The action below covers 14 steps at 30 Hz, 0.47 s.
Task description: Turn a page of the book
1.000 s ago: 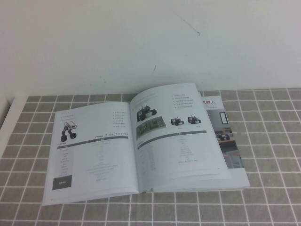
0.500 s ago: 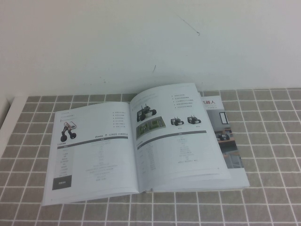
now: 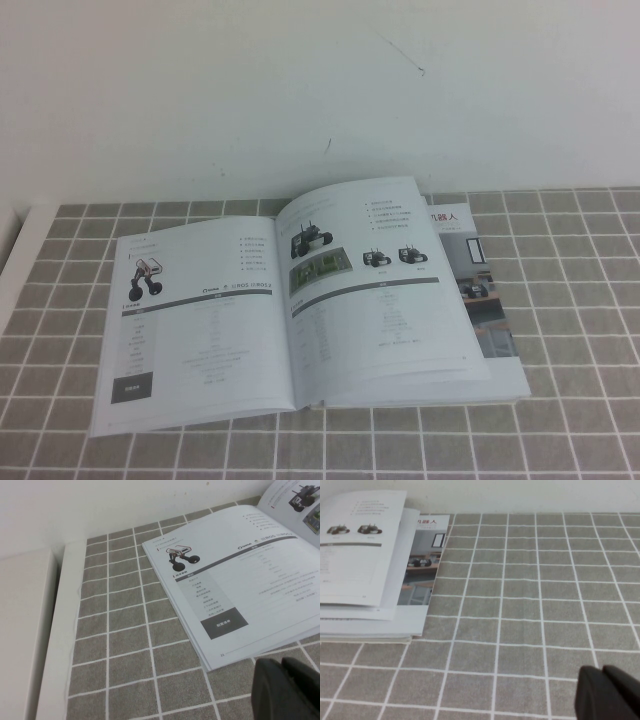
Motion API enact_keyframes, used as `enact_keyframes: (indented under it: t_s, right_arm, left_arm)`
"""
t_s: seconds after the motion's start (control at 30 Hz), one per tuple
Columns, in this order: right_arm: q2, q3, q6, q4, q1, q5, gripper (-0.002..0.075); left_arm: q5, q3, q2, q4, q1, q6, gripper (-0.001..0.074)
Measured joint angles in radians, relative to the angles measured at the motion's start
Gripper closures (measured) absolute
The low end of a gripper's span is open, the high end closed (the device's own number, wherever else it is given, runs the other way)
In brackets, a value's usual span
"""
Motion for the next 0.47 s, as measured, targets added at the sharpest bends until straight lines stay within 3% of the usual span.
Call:
enact_keyframes:
  t_s: [0.47]
  right_arm:
    - [0.0, 0.0, 0.0, 0.002, 0.0, 0.0, 0.0728]
  left_arm:
    - [0.0, 0.0, 0.0, 0.0, 0.0, 0.0, 0.0738]
